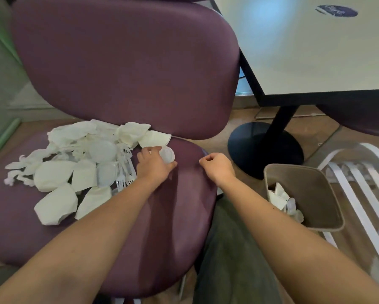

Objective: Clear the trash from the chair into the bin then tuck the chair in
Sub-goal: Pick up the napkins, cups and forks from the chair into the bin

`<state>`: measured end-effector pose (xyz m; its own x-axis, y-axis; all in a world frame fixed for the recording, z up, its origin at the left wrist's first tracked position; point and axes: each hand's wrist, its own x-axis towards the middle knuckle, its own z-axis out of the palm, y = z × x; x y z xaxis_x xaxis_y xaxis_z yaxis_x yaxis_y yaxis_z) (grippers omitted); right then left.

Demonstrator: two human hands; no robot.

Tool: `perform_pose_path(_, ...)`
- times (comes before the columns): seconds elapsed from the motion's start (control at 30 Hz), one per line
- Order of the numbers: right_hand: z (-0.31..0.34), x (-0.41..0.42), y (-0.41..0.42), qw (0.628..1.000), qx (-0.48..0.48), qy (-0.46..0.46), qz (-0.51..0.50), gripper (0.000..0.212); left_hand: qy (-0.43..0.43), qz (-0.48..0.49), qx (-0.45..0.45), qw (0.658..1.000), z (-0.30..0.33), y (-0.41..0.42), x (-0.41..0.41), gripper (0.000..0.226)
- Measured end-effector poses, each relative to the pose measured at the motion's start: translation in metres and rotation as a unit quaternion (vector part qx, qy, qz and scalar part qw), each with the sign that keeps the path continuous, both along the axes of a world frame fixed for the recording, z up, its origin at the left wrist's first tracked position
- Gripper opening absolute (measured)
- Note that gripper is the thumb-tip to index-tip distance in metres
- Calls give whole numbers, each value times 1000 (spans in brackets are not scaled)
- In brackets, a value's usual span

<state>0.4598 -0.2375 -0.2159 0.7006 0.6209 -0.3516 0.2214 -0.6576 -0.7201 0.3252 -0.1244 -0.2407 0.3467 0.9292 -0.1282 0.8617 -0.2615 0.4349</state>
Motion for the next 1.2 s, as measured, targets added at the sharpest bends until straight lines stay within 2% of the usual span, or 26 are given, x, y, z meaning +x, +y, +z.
perform_pose_path(0.1,-1,-5,17,999,-18,-31,25,23,2,4,-13,1000,-9,8,-3,92)
perform_pose_path(0.23,-5,-8,36,996,-28,-39,71,23,-15,6,-7,1000,-16,13,-8,100)
perform_pose_path(0.33,-10,-10,47,993,-34,-57,102,36,-89,1,-34,995,-15,11,-12,96)
perform_pose_path(0.47,-14,-16,57,981,-60,-103,151,41,-169,-18,-68,983,-15,7,-15,85)
perform_pose_path(0.7,-18,-16,75,969,-125,-109,182,46,-212,-4,-133,968,-9,12,-24,92)
perform_pose_path(0.9,-17,-13,84,961,-156,-111,200,48,-228,-2,-141,963,-11,13,-24,91)
perform_pose_path(1.0,-15,-14,85,976,-131,-71,161,40,-237,-3,-143,961,-11,12,-23,90)
perform_pose_path(1.1,-14,-14,77,994,-58,-9,95,18,-247,-3,-138,959,-13,9,-23,91)
perform_pose_path(1.2,-16,-9,63,997,30,61,46,19,-262,-11,-131,956,-13,4,-23,72)
